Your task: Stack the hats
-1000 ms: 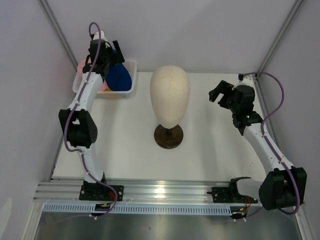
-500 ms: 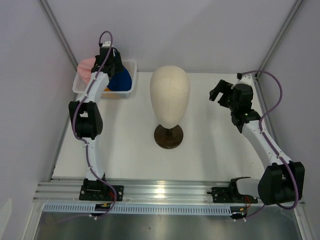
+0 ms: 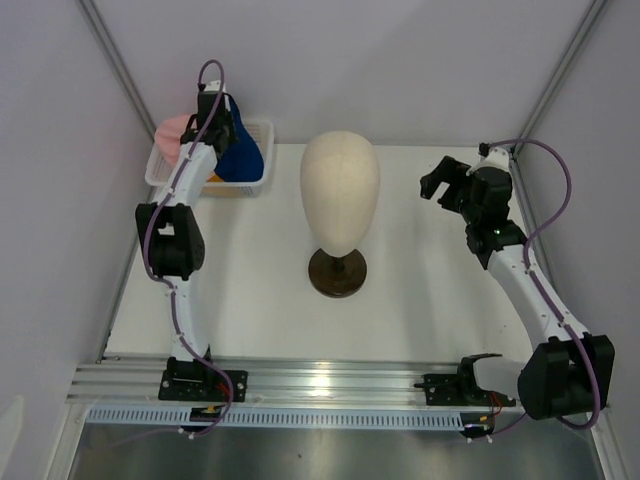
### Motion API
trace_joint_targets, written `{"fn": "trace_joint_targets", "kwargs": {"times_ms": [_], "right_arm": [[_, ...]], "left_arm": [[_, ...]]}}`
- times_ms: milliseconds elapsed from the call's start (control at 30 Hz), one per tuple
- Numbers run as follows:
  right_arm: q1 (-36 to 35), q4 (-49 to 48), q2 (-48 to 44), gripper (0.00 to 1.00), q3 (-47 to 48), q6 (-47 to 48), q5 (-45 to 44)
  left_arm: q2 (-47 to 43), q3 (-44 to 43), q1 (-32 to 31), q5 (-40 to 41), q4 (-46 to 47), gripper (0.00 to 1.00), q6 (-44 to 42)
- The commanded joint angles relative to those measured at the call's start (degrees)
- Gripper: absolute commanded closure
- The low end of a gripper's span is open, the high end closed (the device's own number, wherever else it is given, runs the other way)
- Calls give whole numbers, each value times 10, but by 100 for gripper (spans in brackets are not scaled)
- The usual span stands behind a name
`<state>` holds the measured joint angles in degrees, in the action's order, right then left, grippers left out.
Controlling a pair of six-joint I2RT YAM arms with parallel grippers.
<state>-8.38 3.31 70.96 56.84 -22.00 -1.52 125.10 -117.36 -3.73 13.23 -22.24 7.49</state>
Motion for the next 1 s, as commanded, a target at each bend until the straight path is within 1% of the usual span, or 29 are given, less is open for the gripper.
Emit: {"fn": "trace_joint_targets", "kwargs": {"times_ms": [0, 33, 67, 133, 167, 200, 267, 300, 400, 467, 500, 567, 733, 800, 833, 933, 967], "right_arm": [[1, -45, -43, 1, 21, 0, 27], [2, -48, -54, 0, 23, 3, 34], [1, -53, -59, 0, 25, 3, 43], [2, -68, -72, 1, 35, 6, 65], [2, -73, -74, 1, 42, 5, 69], [2, -74, -75, 1, 50, -1, 64], [2, -65, -68, 1, 88, -12, 64], [2, -57, -65, 1, 113, -11, 70], [2, -56, -55, 0, 142, -21, 115], [2, -68, -57, 1, 154, -35, 147], [2, -85, -58, 0, 155, -50, 156], [2, -110, -66, 0, 156, -64, 175], [2, -132, -78, 0, 163, -109, 215], [2, -138, -81, 1, 164, -119, 238], [2, -139, -85, 1, 164, -129, 245], [2, -155, -91, 0, 162, -149, 281], [1, -161, -92, 1, 163, -154, 290]], "left_arm": [[-95, -19, 2, -37, -10, 99, 3], [-110, -19, 2, -66, -21, 99, 4], [-142, -19, 2, -82, -28, 99, 5], [-177, -19, 3, -120, -40, 99, 10], [-211, -18, 2, -164, -52, 99, 15], [-228, -17, 2, -186, -57, 99, 28], [-258, -12, 2, -237, -65, 99, 41], [-287, -11, 2, -251, -72, 99, 53], [-339, -10, 2, -311, -86, 99, 60], [-361, -16, 2, -347, -94, 99, 60], [-370, -23, 2, -383, -104, 99, 58], [-394, -37, 2, -416, -111, 99, 58], [-437, -45, 1, -544, -98, 98, 81], [-447, -39, 0, -575, -95, 98, 88], [-450, -30, 0, -608, -84, 98, 90], [-460, -11, -1, -665, -82, 98, 101], [-468, -7, -8, -674, -83, 98, 98]]}}
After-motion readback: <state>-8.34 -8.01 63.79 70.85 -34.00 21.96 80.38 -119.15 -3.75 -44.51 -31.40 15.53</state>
